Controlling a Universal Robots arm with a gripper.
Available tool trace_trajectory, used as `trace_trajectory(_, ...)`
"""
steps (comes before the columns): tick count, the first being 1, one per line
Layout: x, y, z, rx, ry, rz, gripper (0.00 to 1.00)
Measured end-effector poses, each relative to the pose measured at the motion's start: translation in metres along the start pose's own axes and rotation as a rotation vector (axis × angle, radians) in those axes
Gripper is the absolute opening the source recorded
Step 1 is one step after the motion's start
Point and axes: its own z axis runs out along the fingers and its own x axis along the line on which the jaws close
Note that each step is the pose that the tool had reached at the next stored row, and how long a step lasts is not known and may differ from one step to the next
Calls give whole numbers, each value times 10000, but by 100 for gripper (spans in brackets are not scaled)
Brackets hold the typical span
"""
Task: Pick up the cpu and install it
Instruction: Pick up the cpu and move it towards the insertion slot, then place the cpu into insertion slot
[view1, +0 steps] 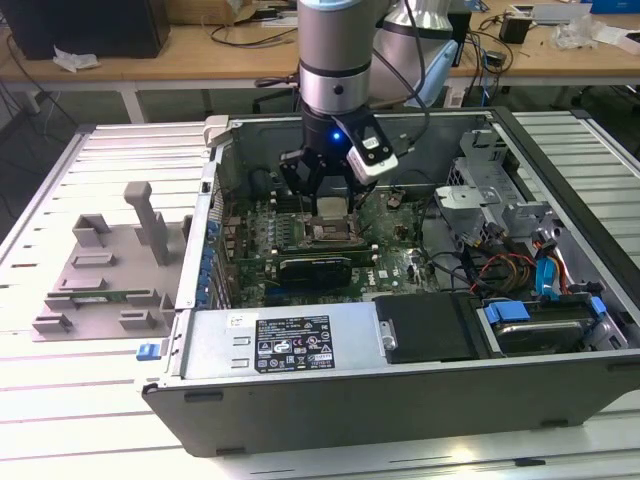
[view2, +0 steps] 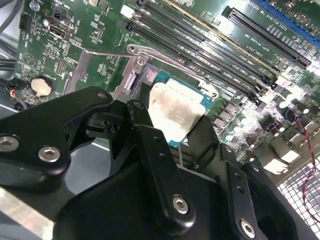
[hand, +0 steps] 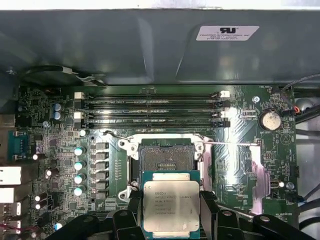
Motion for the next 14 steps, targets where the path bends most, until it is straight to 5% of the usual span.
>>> trace_trajectory(14, -4, 5, 14, 0, 0, 2, 55)
